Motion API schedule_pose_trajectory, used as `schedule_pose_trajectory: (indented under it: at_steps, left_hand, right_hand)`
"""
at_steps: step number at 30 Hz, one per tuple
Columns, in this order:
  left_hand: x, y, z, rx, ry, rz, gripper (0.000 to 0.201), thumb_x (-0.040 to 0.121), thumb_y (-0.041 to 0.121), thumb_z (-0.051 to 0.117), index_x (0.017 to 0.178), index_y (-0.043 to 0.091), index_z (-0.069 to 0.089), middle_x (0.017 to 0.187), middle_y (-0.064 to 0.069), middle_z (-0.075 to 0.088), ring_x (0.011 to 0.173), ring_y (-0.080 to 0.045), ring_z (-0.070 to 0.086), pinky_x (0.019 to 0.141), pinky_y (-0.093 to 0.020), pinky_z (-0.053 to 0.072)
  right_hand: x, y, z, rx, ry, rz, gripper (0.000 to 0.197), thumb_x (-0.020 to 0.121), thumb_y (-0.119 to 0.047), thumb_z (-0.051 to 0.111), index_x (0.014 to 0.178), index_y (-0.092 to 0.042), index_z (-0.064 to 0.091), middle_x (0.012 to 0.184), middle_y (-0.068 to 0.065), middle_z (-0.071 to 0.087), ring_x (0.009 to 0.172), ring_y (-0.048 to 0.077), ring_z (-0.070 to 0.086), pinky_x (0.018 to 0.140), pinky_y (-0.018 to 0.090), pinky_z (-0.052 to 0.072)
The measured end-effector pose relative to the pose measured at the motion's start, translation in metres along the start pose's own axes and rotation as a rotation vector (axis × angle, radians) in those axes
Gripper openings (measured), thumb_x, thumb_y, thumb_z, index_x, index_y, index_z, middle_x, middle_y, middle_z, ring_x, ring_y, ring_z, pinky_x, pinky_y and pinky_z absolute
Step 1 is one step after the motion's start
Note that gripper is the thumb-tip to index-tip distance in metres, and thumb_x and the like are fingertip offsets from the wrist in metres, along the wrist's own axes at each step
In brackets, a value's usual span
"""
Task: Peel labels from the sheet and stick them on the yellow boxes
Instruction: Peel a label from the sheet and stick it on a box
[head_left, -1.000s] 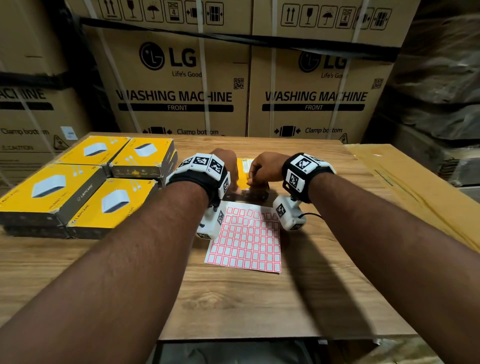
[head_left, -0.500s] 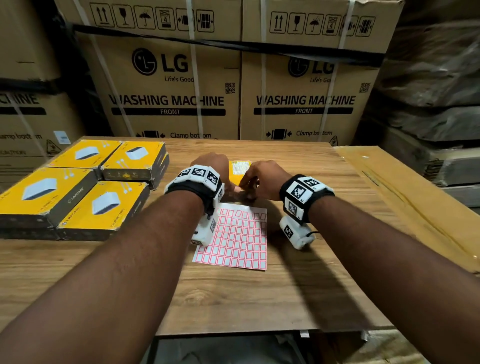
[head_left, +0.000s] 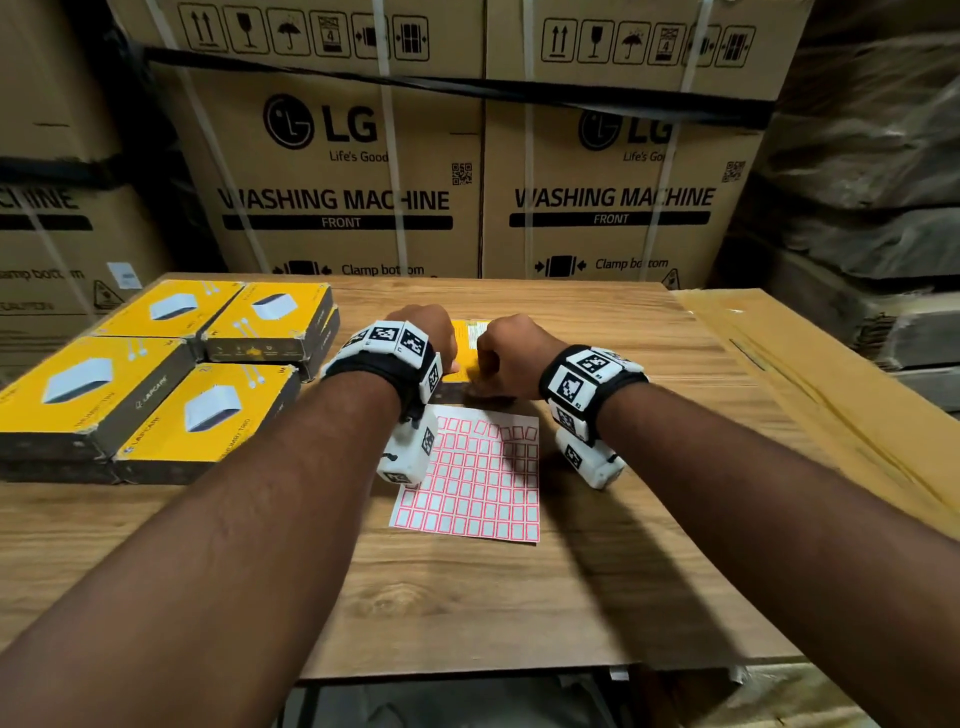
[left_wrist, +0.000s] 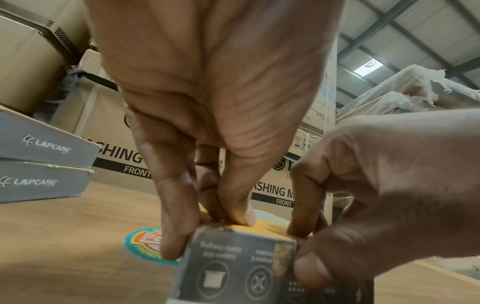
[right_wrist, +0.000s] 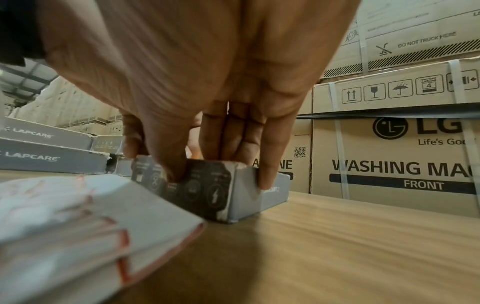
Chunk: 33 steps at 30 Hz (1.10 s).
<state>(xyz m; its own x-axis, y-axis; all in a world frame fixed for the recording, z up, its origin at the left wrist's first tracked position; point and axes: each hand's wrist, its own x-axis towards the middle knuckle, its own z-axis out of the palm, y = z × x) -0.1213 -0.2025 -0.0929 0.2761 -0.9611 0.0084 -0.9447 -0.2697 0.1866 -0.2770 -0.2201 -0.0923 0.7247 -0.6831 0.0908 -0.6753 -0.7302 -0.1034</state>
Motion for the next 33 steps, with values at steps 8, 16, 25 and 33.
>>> schedule_pose_trajectory:
  at_steps: [8, 16, 25, 33]
  left_hand:
    - [-0.017, 0.008, -0.002, 0.077, -0.008, 0.07, 0.041, 0.061, 0.053, 0.085, 0.068, 0.019, 0.064, 0.074, -0.001, 0.067, 0.073, -0.023, 0.064, 0.063, -0.028, 0.049]
    - [-0.036, 0.019, -0.005, 0.174, -0.007, 0.097, 0.026, 0.07, 0.031, 0.084, 0.071, 0.016, 0.062, 0.076, -0.004, 0.063, 0.086, -0.029, 0.066, 0.067, -0.03, 0.05]
    - [-0.04, -0.004, -0.013, -0.018, -0.088, 0.038, 0.037, 0.074, 0.031, 0.083, 0.106, 0.019, 0.069, 0.102, 0.0, 0.066, 0.087, -0.016, 0.056, 0.072, -0.023, 0.041]
    - [-0.047, -0.004, -0.018, -0.338, -0.027, -0.078, 0.058, 0.078, 0.021, 0.078, 0.13, 0.012, 0.055, 0.113, -0.007, 0.065, 0.102, -0.024, 0.063, 0.087, -0.032, 0.053]
  right_hand:
    - [-0.01, 0.007, -0.003, 0.036, 0.014, -0.019, 0.026, 0.079, -0.03, 0.078, 0.099, -0.014, 0.072, 0.094, 0.0, 0.069, 0.08, 0.012, 0.058, 0.069, 0.02, 0.044]
    - [-0.012, 0.01, 0.0, 0.126, 0.031, 0.006, 0.024, 0.078, -0.026, 0.08, 0.098, -0.013, 0.074, 0.096, 0.0, 0.069, 0.082, 0.01, 0.058, 0.071, 0.019, 0.044]
    - [-0.013, 0.014, 0.003, 0.167, -0.058, 0.173, 0.055, 0.078, -0.047, 0.077, 0.123, -0.022, 0.058, 0.117, 0.005, 0.053, 0.104, 0.02, 0.052, 0.079, 0.027, 0.038]
    - [-0.007, 0.017, 0.005, 0.314, -0.006, 0.233, 0.066, 0.077, -0.031, 0.08, 0.135, -0.018, 0.051, 0.138, 0.005, 0.054, 0.122, 0.023, 0.052, 0.092, 0.028, 0.044]
